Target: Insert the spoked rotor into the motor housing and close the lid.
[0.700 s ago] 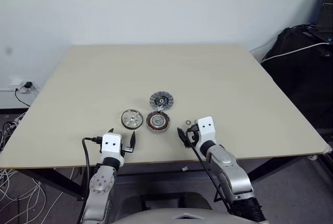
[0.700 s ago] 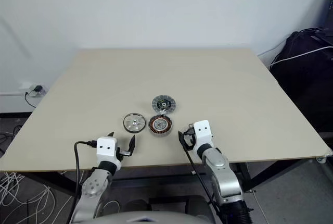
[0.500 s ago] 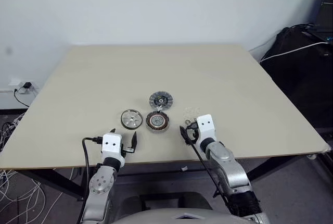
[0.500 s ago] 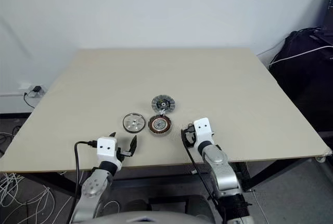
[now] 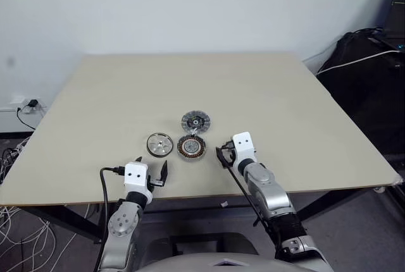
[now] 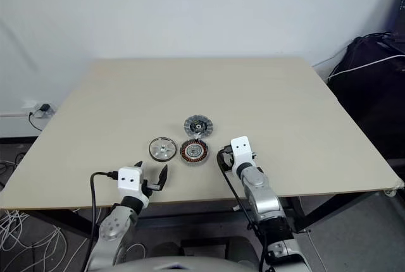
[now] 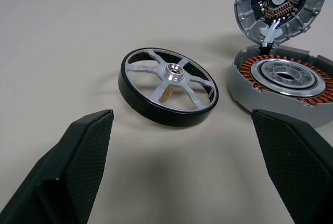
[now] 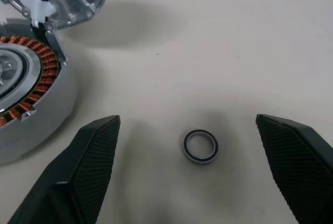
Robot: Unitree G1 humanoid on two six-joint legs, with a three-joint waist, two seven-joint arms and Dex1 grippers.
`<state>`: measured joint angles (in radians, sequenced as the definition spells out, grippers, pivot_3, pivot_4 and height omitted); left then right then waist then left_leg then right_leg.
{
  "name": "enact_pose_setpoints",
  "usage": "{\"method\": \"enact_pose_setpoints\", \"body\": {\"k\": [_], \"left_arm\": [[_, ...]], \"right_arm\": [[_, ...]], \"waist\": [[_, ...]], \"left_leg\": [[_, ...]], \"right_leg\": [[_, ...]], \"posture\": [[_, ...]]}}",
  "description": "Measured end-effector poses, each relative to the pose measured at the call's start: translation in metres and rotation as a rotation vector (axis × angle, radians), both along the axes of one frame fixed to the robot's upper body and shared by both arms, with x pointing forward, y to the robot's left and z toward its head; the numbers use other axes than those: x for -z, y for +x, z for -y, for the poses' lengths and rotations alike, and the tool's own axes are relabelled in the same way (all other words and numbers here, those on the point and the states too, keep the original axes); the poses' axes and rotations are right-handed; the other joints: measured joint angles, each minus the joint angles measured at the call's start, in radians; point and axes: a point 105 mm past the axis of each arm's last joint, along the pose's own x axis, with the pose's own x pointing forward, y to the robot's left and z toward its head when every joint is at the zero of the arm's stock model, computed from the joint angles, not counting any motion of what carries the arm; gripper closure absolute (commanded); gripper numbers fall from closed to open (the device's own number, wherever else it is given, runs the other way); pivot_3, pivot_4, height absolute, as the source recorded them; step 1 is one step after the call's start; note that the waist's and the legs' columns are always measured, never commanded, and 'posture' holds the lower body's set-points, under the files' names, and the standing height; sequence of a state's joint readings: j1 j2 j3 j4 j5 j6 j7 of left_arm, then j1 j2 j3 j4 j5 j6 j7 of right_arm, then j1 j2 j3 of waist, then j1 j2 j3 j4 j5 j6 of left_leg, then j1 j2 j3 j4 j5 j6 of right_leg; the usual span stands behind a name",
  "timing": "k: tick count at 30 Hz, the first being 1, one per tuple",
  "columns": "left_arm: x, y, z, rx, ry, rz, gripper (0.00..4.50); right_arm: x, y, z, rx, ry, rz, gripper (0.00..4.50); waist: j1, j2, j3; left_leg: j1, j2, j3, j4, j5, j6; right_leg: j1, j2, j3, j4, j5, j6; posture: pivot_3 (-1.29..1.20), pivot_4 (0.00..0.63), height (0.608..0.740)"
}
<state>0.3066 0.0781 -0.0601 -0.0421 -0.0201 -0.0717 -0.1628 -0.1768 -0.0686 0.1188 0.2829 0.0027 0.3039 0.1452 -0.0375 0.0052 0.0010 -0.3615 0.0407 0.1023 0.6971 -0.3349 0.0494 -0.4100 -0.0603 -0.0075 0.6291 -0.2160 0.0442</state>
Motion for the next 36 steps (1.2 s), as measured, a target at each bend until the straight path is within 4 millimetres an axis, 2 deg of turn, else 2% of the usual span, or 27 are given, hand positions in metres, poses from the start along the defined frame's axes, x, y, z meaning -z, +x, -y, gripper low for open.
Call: {"method": "enact_pose_setpoints", "body": {"k": [13,17,25,26,36], "left_arm": [[0.001,-0.001,0.003,0.007,-0.004,-0.005,0.02],[0.002,-0.002,0.003,0.008,-0.005,-0.009,0.00],[0.003,-0.003,0.003,0.007,-0.005,-0.013,0.00],[0.003,-0.003,0.003,0.007,-0.005,-0.013,0.00],[0.003,-0.003,0.003,0.013,-0.006,-0.012,0.00]], "right_arm": [[0.011,0.010,0.002,0.001,-0.018,-0.021,0.00],[0.012,0.010,0.003,0.004,-0.012,-0.020,0.91],[0.013,0.010,0.001,0.001,-0.003,-0.024,3.55],[0.013,0.010,0.001,0.001,-0.002,-0.023,3.78],[0.009,0.006,0.000,0.000,0.006,-0.010,3.80]], "waist": [[-0.001,0.001,0.000],[0.000,0.001,0.000],[0.001,0.001,0.000],[0.001,0.002,0.000],[0.000,0.002,0.001]], "left_leg": [[0.000,0.000,0.000,0.000,0.000,0.000],[0.000,0.000,0.000,0.000,0.000,0.000],[0.000,0.000,0.000,0.000,0.000,0.000],[0.000,0.000,0.000,0.000,0.000,0.000],[0.000,0.000,0.000,0.000,0.000,0.000]], "right_leg": [[0.000,0.000,0.000,0.000,0.000,0.000],[0.000,0.000,0.000,0.000,0.000,0.000],[0.001,0.000,0.000,0.000,0.000,0.000],[0.000,0.000,0.000,0.000,0.000,0.000],[0.000,0.000,0.000,0.000,0.000,0.000]], "posture": [[0.00,0.000,0.740],[0.00,0.000,0.740],[0.00,0.000,0.740],[0.00,0.000,0.740],[0.00,0.000,0.740]]}}
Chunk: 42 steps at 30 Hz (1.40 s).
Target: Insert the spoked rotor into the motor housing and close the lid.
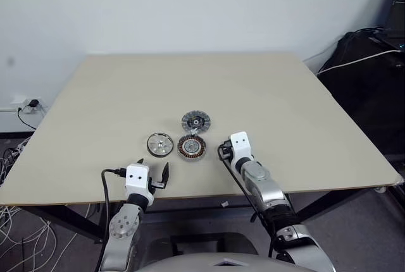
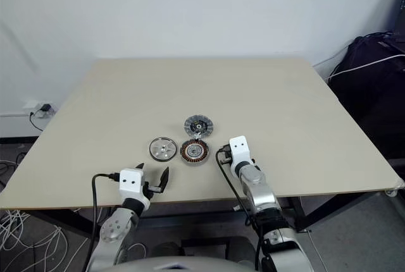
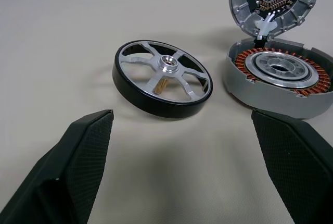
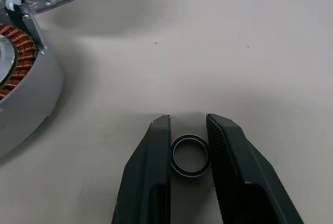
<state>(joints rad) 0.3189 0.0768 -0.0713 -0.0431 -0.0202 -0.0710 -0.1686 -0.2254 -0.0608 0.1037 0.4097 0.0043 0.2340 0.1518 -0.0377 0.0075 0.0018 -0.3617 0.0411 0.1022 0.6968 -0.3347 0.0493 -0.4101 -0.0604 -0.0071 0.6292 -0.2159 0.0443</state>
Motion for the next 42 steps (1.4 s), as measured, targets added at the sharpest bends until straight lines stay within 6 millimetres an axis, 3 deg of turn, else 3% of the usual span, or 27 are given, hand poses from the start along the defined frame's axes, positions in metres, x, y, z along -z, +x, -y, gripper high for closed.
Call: {"method": "enact_pose_setpoints", "body": {"k": [8,19,29,42], "left_arm": [[-0.001,0.000,0.000,0.001,-0.001,0.002,0.00],[-0.001,0.001,0.004,0.010,-0.008,0.005,0.00],[-0.001,0.000,0.003,0.004,-0.007,0.005,0.00],[-0.007,0.000,0.002,-0.003,-0.006,0.022,0.00]], "right_arm": [[-0.048,-0.006,-0.039,-0.144,0.065,0.131,3.80],[-0.063,-0.016,-0.089,-0.331,0.094,0.143,3.80],[-0.040,-0.013,-0.101,-0.388,0.048,0.075,3.80],[-0.032,-0.001,-0.107,-0.391,0.041,0.060,3.80]], "waist": [[0.000,0.001,0.001],[-0.001,0.001,0.001],[-0.001,0.001,0.001],[-0.002,0.001,0.001]], "left_leg": [[0.000,0.002,0.000,0.000,0.000,0.000],[0.000,0.001,0.000,0.000,0.000,0.000],[0.000,-0.001,0.000,0.000,0.001,-0.002],[0.000,0.000,0.000,0.000,0.002,-0.003]], "right_leg": [[0.000,0.000,0.000,0.000,0.000,0.000],[0.000,0.000,0.000,0.000,0.000,0.000],[0.000,0.001,0.000,0.000,0.000,0.000],[0.000,0.001,0.000,0.000,0.000,0.000]], "posture": [[0.00,0.000,0.740],[0.00,0.000,0.740],[0.00,0.000,0.740],[0.00,0.000,0.740]]}}
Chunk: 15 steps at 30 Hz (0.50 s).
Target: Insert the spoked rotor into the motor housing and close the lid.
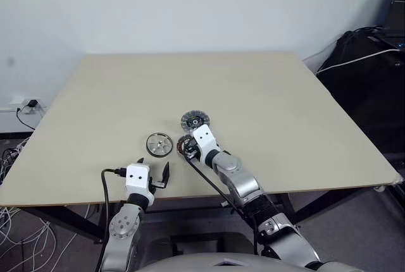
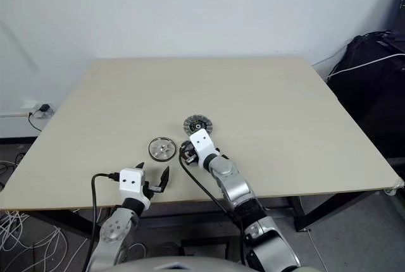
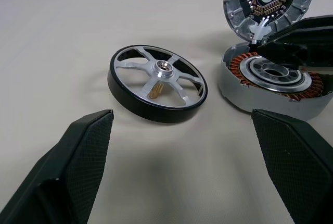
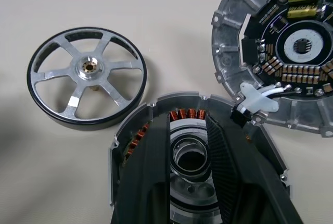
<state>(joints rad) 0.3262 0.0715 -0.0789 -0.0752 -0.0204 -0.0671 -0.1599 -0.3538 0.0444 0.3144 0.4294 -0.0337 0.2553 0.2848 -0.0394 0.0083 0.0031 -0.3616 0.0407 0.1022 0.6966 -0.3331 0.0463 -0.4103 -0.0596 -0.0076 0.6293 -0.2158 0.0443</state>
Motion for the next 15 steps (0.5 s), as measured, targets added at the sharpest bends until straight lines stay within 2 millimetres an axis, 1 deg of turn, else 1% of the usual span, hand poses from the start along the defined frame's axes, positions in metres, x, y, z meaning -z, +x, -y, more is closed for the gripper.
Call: {"method": "enact_pose_setpoints", "body": {"k": [3,13,14,15], "left_arm": [[-0.0012,0.0004,-0.0001,-0.001,0.000,0.004,0.00],[-0.0003,0.0000,-0.0005,-0.005,0.001,-0.007,0.00],[-0.0004,0.0000,-0.0006,-0.005,0.001,-0.007,0.00],[-0.0005,0.0000,-0.0006,-0.005,0.001,-0.007,0.00]], "right_arm": [[0.0045,0.0009,0.0004,-0.001,-0.010,-0.011,3.80],[0.0082,0.0037,0.0023,0.012,-0.007,-0.021,3.80],[0.0076,0.0042,0.0019,0.012,-0.006,-0.019,3.06],[0.0069,0.0048,0.0016,0.013,-0.003,-0.017,2.85]], "waist": [[-0.001,0.000,0.000],[-0.001,0.000,0.000],[-0.001,0.000,0.000],[-0.001,0.000,0.000]], "left_leg": [[0.000,0.000,0.000,0.000,0.000,0.000],[0.000,0.000,0.000,0.000,0.000,0.000],[0.000,0.000,0.000,0.000,0.000,0.000],[0.000,0.000,0.000,0.000,0.000,0.000]], "right_leg": [[0.000,0.000,0.000,0.000,0.000,0.000],[0.000,0.000,0.000,0.000,0.000,0.000],[0.000,0.000,0.000,0.000,0.000,0.000],[0.000,0.000,0.000,0.000,0.000,0.000]], "posture": [[0.00,0.000,0.740],[0.00,0.000,0.740],[0.00,0.000,0.740],[0.00,0.000,0.740]]}}
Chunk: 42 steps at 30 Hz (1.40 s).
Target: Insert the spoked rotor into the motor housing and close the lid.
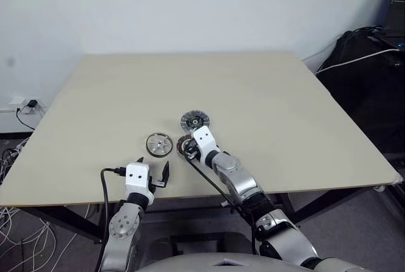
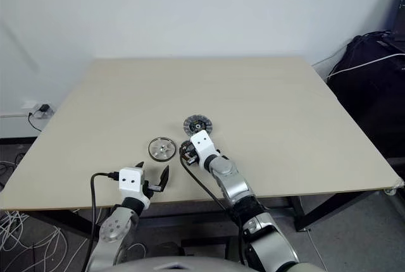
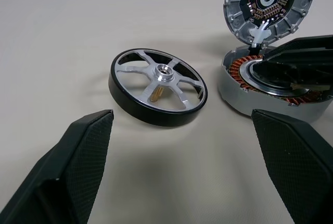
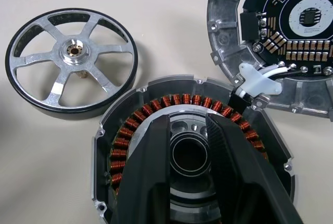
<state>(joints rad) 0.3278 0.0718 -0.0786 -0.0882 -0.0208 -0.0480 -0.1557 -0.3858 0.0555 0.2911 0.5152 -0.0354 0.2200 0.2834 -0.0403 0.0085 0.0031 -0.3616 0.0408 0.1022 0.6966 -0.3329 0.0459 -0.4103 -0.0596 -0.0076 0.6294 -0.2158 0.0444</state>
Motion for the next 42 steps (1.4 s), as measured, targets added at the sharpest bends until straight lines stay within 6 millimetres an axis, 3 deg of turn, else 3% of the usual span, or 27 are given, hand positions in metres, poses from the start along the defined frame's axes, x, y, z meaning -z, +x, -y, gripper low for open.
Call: {"method": "enact_pose_setpoints", "body": {"k": [4,10,15,19,32,42], "left_arm": [[-0.001,0.000,0.000,0.000,0.000,0.002,0.00],[-0.001,0.000,0.000,0.000,0.000,0.003,0.00],[-0.002,0.000,0.000,-0.001,0.000,0.002,0.00],[0.000,0.000,0.000,0.000,-0.001,-0.007,0.00],[-0.001,0.000,0.002,0.010,-0.003,-0.007,0.00],[0.000,0.000,0.001,0.008,-0.003,-0.009,0.00]], "right_arm": [[-0.002,0.002,-0.001,0.008,0.013,0.003,1.57],[-0.007,0.002,-0.001,0.010,0.031,0.023,1.57],[-0.032,0.000,-0.001,0.007,0.107,0.086,3.07],[-0.037,-0.006,0.004,0.008,0.120,0.082,4.40],[-0.022,-0.013,0.006,0.016,0.034,0.019,4.46],[-0.020,0.000,0.000,0.008,-0.042,0.020,4.46]], "waist": [[0.000,0.000,0.000],[0.001,0.000,0.000],[0.001,0.000,0.000],[0.001,0.000,0.000],[0.001,0.000,0.000],[0.001,0.000,0.000]], "left_leg": [[0.000,0.000,0.000,0.000,0.000,0.000],[0.000,0.000,0.000,0.000,0.000,0.000],[0.000,0.000,0.000,0.000,0.000,0.001],[0.000,0.000,0.000,0.000,-0.001,0.002],[0.000,0.000,0.000,0.000,0.000,0.001],[0.000,0.000,0.000,0.000,0.001,-0.001]], "right_leg": [[0.000,0.000,0.000,0.000,0.000,0.000],[0.000,0.000,0.000,0.000,0.000,0.000],[0.000,0.000,0.000,0.000,0.000,0.000],[0.000,0.000,0.000,0.000,0.000,0.000],[0.000,0.000,0.000,0.000,0.000,0.000],[0.000,0.000,0.000,0.000,0.000,0.000]], "posture": [[0.00,0.000,0.740],[0.00,0.000,0.740],[0.00,0.000,0.740],[0.00,0.000,0.740],[0.00,0.000,0.740],[0.00,0.000,0.740]]}}
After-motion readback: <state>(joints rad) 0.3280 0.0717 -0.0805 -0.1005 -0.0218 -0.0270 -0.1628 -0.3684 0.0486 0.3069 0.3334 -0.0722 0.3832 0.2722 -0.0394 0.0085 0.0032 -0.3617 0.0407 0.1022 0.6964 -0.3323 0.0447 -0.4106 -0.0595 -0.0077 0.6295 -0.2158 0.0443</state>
